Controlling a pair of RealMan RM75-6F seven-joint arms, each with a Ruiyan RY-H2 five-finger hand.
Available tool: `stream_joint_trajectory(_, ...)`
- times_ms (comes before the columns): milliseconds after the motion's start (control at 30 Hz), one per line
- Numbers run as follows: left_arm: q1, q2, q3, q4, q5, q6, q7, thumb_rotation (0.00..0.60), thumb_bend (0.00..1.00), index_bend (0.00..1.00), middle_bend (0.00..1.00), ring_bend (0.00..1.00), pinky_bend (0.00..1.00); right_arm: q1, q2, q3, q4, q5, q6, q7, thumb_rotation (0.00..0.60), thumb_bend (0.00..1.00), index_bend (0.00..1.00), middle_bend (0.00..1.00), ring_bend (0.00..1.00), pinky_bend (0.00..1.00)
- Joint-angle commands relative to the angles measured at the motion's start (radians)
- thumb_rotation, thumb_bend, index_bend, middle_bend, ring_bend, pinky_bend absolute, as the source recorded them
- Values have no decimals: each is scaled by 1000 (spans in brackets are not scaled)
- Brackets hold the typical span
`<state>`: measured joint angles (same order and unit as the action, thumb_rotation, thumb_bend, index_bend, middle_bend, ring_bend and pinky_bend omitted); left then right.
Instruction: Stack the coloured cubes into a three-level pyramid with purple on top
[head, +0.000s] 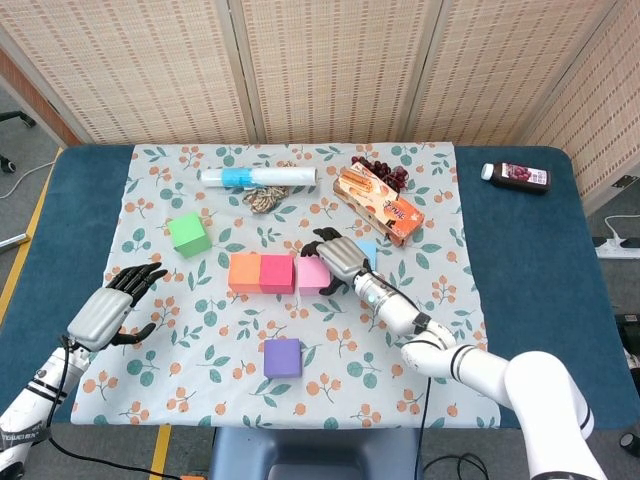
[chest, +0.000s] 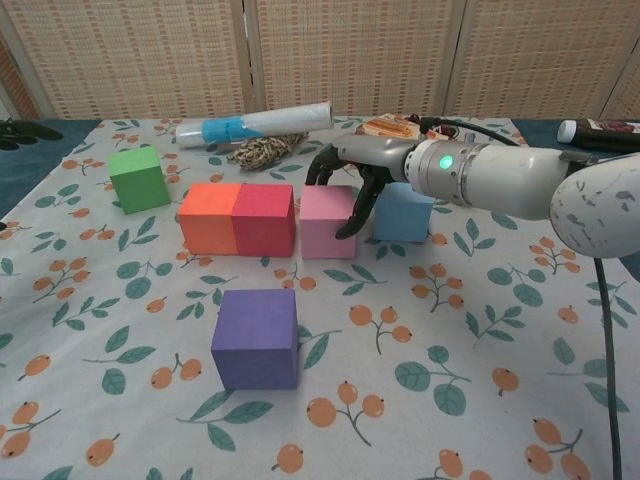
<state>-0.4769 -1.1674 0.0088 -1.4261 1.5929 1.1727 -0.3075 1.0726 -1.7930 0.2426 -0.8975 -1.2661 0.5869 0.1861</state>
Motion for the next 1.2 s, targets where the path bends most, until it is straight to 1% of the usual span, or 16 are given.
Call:
stream_joint_trajectory(33, 0, 0, 0, 1, -1, -1, 0, 600, 345, 2, 0, 0, 99, 7, -8, -1, 13, -11, 2, 12, 600, 79, 387, 283, 0, 0)
stream_joint_trajectory(667, 1, -4, 4, 15, -1, -1, -13, 600, 346, 2, 0, 0, 98, 28, -41, 10, 62, -17, -11, 63, 600, 79, 375, 282, 0, 0)
stream_joint_trajectory(1200, 3, -9, 7, 28, 1, 1, -26, 600, 347, 2, 0, 0, 98, 39, -57, 23, 82, 5, -30, 64, 600, 80, 363, 283, 0, 0)
